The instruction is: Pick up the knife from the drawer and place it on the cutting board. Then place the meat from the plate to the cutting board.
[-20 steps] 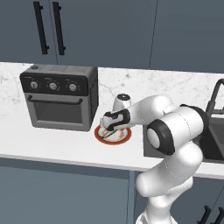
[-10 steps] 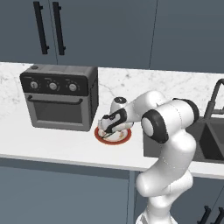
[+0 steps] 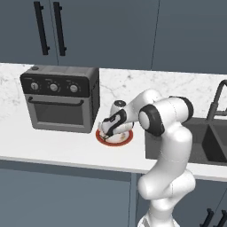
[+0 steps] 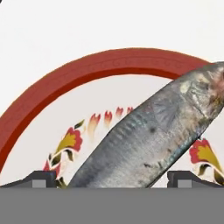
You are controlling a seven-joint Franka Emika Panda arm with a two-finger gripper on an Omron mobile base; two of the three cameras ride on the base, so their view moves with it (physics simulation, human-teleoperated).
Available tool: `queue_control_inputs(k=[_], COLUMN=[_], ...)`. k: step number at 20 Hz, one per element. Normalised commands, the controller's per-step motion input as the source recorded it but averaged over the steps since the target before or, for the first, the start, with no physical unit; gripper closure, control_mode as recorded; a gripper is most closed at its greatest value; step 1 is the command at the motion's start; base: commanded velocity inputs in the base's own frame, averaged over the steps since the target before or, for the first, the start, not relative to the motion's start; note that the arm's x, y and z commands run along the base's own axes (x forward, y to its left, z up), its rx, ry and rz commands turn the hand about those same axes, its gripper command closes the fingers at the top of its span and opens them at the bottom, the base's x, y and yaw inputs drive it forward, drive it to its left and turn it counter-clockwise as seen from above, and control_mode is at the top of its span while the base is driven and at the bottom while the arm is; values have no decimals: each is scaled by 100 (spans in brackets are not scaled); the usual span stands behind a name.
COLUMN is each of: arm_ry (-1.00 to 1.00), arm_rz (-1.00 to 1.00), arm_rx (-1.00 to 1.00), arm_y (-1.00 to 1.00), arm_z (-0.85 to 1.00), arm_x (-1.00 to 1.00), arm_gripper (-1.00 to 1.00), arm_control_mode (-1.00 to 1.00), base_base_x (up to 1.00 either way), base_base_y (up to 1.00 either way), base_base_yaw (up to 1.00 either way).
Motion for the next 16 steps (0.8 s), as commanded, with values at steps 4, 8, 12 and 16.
queue_control_inputs(k=[4, 8, 12, 16], arm_ry=[-1, -2, -7, -14], arm_rz=[0, 0, 0, -1], arm_rx=[0, 0, 0, 0], arm_y=[3, 4, 3, -2], arm_z=[-24, -26, -25, 0], arm_x=[26, 19, 4, -21], arm_gripper=[-100, 100, 100, 100], arm_control_mode=[-100, -100, -100, -100], base_base_x=[0, 0, 0, 0], base_base_y=[0, 0, 0, 0], base_base_yaw=[0, 0, 0, 0])
